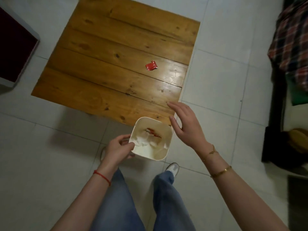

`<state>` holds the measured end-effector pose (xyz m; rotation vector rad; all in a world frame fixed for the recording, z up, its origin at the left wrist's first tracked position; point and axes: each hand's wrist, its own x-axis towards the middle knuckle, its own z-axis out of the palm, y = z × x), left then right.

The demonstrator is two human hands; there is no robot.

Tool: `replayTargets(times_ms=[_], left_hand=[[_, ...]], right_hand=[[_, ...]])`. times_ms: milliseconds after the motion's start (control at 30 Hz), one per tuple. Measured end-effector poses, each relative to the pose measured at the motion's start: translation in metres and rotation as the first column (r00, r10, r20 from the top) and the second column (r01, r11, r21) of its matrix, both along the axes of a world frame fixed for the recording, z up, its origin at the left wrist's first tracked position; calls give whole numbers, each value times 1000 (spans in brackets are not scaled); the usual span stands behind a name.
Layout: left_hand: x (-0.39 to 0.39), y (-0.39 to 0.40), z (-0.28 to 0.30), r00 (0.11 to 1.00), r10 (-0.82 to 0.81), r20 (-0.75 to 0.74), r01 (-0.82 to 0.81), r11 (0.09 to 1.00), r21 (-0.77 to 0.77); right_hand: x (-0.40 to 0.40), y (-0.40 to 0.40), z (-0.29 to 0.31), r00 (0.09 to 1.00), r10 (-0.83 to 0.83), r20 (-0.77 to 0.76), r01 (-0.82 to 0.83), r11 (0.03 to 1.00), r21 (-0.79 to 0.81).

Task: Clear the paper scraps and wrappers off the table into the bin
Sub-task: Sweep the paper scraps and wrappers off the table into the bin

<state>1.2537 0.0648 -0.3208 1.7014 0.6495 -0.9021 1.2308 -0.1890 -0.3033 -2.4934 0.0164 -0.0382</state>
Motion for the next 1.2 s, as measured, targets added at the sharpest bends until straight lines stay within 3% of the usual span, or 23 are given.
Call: replayTargets(times_ms=[300, 567, 900, 1200], left_hand=[[-43, -112, 68, 994, 57, 92, -52, 997, -55], [-23, -188, 91, 993, 61, 102, -52, 995, -86], [49, -258, 88, 974, 222, 43, -218, 973, -76], [117, -296, 94, 891, 454, -18, -454, 889, -57]], right_hand=[[-62, -110, 72, 993, -78, 91, 79, 997, -14], [-47, -177, 95, 988, -118, 96, 119, 993, -9], [64, -251, 100, 999, 48, 7, -48, 997, -62], [197, -271, 103, 955, 295, -33, -297, 951, -91]])
